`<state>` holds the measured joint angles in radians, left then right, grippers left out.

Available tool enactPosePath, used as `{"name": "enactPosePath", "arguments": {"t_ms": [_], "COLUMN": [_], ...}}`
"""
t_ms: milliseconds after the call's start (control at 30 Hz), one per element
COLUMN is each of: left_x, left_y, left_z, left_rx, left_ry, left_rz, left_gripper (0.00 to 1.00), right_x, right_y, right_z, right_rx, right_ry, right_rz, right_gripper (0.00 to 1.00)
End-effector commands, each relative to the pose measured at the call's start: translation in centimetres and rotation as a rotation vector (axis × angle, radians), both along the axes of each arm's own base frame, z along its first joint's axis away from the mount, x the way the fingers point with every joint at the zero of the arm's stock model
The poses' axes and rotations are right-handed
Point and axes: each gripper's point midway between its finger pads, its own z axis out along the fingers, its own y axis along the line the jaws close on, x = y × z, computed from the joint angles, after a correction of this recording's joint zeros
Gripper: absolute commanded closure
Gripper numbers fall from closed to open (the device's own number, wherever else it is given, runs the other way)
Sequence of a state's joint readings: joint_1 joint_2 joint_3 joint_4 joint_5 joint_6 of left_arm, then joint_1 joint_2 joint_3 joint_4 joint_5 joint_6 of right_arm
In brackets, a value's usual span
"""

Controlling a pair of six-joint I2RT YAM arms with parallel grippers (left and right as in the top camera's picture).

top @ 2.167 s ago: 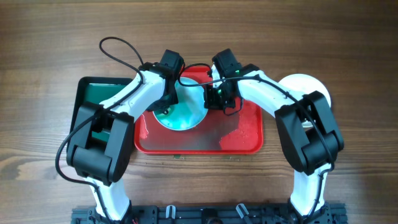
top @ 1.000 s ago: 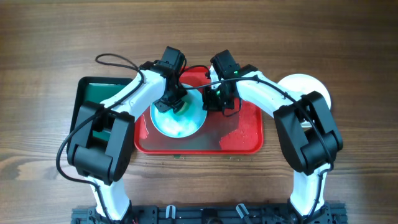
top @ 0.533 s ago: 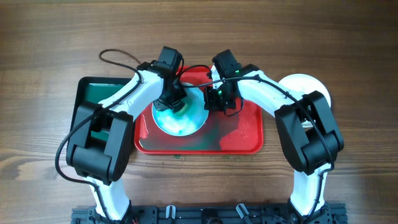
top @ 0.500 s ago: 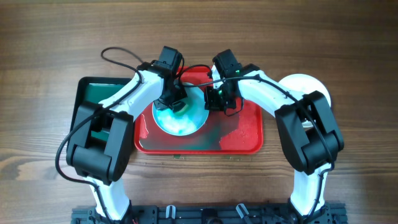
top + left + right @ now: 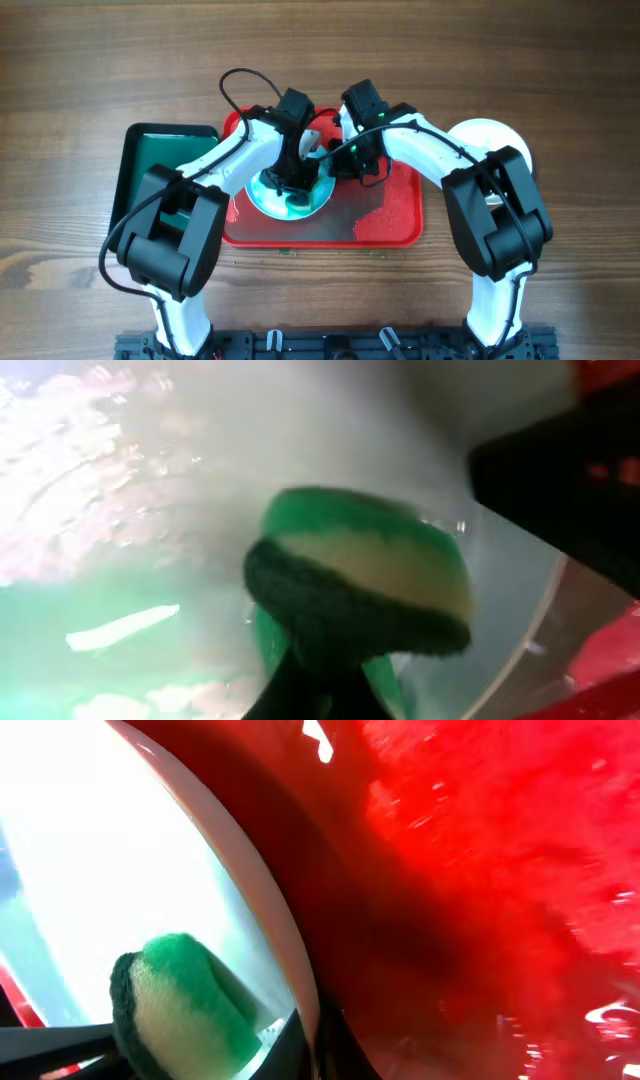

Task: Clean dirty plates on tray and stack at the side
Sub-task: 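Scrub the third plate with the sponge while the right gripper holds it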

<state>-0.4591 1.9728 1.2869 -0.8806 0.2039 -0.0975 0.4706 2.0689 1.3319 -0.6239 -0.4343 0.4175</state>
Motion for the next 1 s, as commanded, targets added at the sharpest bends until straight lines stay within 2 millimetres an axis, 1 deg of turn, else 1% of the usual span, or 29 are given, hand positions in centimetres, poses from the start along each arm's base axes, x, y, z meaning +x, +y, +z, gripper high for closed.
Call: {"name": "enactPosePath", "arguments": {"t_ms": [0, 33, 100, 233, 300, 367, 433, 500, 567, 600, 633, 700, 800, 833, 900, 933, 967], "left_x": [0.1, 0.7, 1.8, 3.7, 3.8, 3.5, 3.3, 2.9, 2.1, 1.6, 0.9, 0.4, 0.2, 0.5, 1.5, 2.5, 3.0], "left_y": [7.6, 8.7, 9.5, 9.2, 9.4, 9.5, 9.4, 8.4, 6.6, 5.5, 3.1, 1.4, 0.0, 0.2, 1.5, 3.4, 4.8], "left_z": [-2.6, -2.5, -2.3, -2.4, -2.3, -2.3, -2.4, -2.6, -2.9, -3.0, -2.9, -2.6, -2.2, -2.3, -2.7, -2.9, -3.0], "left_rx": [0.387, 0.439, 0.472, 0.434, 0.441, 0.447, 0.443, 0.391, 0.303, 0.248, 0.115, 0.013, -0.075, -0.062, 0.01, 0.106, 0.174], "left_ry": [-0.031, -0.067, -0.117, -0.188, -0.202, -0.191, -0.181, -0.136, -0.059, -0.015, 0.051, 0.081, 0.091, 0.074, 0.024, -0.026, -0.06], "left_rz": [0.176, 0.254, 0.361, 0.468, 0.541, 0.599, 0.62, 0.62, 0.606, 0.568, 0.433, 0.311, 0.212, 0.213, 0.263, 0.348, 0.404], "left_gripper": [0.96, 0.96, 0.96, 0.96, 0.96, 0.96, 0.96, 0.96, 0.96, 0.96, 0.96, 0.96, 0.96, 0.96, 0.96, 0.96, 0.96], "right_x": [-0.5, -0.5, -0.5, -0.5, -0.5, -0.5, -0.5, -0.4, -0.2, -0.1, 0.1, 0.2, 0.2, 0.2, 0.3, 0.3, 0.4], "right_y": [-0.8, -0.8, -0.8, -0.8, -0.8, -0.8, -0.8, -0.7, -0.6, -0.6, -0.5, -0.5, -0.4, -0.4, -0.4, -0.4, -0.4], "right_z": [-1.8, -1.8, -1.8, -1.8, -1.8, -1.8, -1.8, -1.8, -1.7, -1.7, -1.6, -1.6, -1.6, -1.6, -1.6, -1.6, -1.6], "right_rx": [-0.041, -0.041, -0.041, -0.041, -0.041, -0.041, -0.041, -0.04, -0.034, -0.033, -0.028, -0.027, -0.026, -0.025, -0.024, -0.023, -0.023], "right_ry": [0.028, 0.029, 0.028, 0.028, 0.028, 0.028, 0.028, 0.025, 0.016, 0.014, 0.008, 0.004, 0.002, 0.001, -0.002, -0.004, -0.006], "right_rz": [-0.008, -0.008, -0.008, -0.008, -0.008, -0.008, -0.009, -0.01, -0.012, -0.016, -0.018, -0.018, -0.017, -0.018, -0.017, -0.016, -0.015], "right_gripper": [0.96, 0.96, 0.96, 0.96, 0.96, 0.96, 0.96, 0.96, 0.96, 0.96, 0.96, 0.96, 0.96, 0.96, 0.96, 0.96, 0.96]}}
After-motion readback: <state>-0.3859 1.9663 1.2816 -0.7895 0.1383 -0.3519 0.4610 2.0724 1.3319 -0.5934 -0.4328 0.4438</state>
